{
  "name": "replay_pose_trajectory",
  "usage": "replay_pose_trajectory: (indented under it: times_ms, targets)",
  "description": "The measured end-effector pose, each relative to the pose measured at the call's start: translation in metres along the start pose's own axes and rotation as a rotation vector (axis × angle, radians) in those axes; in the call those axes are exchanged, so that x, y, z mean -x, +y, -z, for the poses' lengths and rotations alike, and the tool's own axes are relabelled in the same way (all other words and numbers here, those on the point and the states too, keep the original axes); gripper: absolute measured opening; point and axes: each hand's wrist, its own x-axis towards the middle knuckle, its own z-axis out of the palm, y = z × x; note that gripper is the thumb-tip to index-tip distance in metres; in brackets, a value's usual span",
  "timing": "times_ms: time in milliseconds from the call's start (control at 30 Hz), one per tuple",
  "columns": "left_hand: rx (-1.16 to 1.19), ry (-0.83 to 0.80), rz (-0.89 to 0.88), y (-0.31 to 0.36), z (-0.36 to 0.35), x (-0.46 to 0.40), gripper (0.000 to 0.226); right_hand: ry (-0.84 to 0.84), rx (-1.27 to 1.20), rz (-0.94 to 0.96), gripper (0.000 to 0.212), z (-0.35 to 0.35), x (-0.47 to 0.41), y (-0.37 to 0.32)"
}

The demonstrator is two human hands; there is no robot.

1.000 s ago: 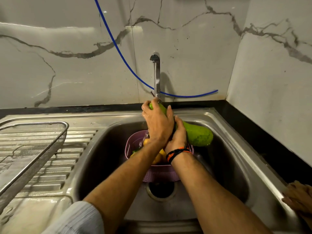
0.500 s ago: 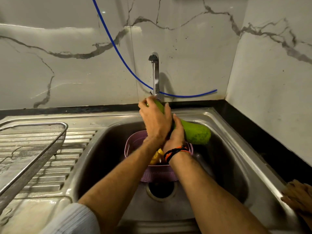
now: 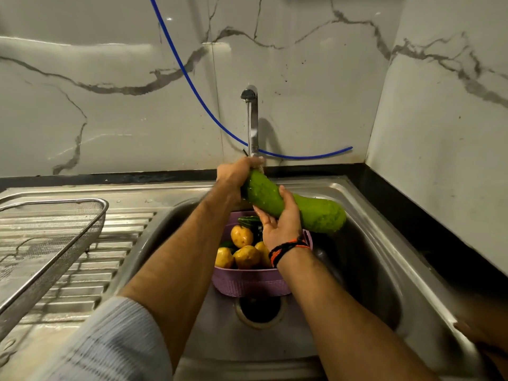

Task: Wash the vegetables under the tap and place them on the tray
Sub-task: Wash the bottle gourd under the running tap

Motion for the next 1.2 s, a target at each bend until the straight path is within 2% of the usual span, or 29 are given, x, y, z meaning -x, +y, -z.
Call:
replay_pose_trajectory:
  times_ms: [100, 233, 333, 500, 733, 867, 967, 1100, 1200]
  targets:
    - [0.255, 0.041, -0.022, -0.012, 0.001, 0.001, 0.036, -0.011, 0.023, 0.001, 0.04, 0.0, -0.001, 0.003]
    - [0.425, -0.087, 0.039, -0.024, 0.006, 0.005, 0.048, -0.011, 0.012, -0.009, 0.03, -0.001, -0.002, 0.0]
    - [0.512, -0.162, 0.078, -0.033, 0.015, 0.011, 0.051, -0.023, 0.043, -0.014, 0.037, 0.001, -0.004, 0.0]
    - [0.532, -0.2, 0.074, -0.042, 0.026, 0.017, 0.038, -0.029, 0.047, -0.02, 0.045, 0.001, -0.008, -0.002]
    - [0.539, -0.213, 0.075, -0.047, 0.027, 0.017, 0.04, -0.025, 0.044, -0.03, 0.054, 0.006, -0.014, -0.008]
    - [0.592, -0.167, 0.098, -0.047, 0.038, 0.017, 0.044, -0.082, 0.044, -0.064, 0.06, 0.003, -0.012, -0.003]
    - [0.637, -0.137, 0.095, -0.045, 0.05, 0.021, 0.046, -0.141, 0.054, -0.105, 0.054, -0.001, -0.008, 0.002]
    - [0.671, -0.099, 0.081, -0.046, 0.068, 0.026, 0.047, -0.237, 0.108, -0.167, 0.031, -0.006, 0.0, 0.009]
    - [0.644, -0.066, 0.094, -0.048, 0.082, 0.03, 0.047, -0.257, 0.163, -0.208, 0.04, -0.009, 0.002, 0.017]
